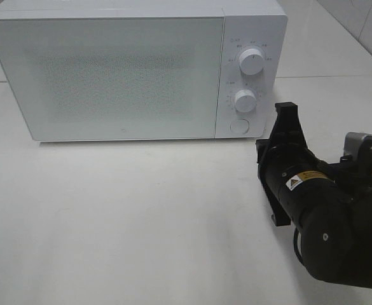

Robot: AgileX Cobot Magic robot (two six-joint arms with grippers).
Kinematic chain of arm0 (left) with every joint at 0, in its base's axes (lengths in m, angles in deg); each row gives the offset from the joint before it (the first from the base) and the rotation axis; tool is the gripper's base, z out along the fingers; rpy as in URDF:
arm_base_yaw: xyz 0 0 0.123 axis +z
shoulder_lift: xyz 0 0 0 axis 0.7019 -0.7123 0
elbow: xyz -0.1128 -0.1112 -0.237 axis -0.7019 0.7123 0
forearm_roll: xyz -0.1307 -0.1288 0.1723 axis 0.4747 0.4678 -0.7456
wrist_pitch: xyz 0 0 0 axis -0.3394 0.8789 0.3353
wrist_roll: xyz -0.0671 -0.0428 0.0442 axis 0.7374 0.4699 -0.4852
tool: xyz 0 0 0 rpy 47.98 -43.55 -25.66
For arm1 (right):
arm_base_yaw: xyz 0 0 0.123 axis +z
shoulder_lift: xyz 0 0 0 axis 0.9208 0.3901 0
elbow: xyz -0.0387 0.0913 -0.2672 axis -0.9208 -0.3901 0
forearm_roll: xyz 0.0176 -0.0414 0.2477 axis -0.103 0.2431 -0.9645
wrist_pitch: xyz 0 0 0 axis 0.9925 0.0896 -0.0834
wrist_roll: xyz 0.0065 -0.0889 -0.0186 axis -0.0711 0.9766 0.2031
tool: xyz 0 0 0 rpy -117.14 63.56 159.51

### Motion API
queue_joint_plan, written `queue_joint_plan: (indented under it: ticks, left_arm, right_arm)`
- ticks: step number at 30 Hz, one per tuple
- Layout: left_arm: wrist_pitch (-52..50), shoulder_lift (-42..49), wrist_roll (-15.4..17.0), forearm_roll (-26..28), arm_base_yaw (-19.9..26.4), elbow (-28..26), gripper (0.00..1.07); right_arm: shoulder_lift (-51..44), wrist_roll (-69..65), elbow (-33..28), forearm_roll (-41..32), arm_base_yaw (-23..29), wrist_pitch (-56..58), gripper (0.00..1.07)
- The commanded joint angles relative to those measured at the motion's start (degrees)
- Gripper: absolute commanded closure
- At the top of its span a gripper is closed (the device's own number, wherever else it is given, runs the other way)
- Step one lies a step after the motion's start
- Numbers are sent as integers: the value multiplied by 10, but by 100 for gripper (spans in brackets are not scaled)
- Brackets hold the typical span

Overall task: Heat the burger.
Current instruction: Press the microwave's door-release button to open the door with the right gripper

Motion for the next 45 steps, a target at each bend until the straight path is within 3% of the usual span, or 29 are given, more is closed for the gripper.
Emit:
queue_joint_plan:
  ticks: [1,13,31,45]
  left_arm:
    - [-9,14,1,5,2,2,7]
    - [-9,14,1,5,2,2,7]
    - [-9,12,1,5,2,2,7]
    - [-9,10,1,5,2,2,7]
  right_arm:
    - [14,-5,22,25,-18,21,107]
    - [65,-5,89,74,-71,66,107]
    - [134,-11,179,100,-104,95,107]
    - [144,-9,191,108,-135,98,107]
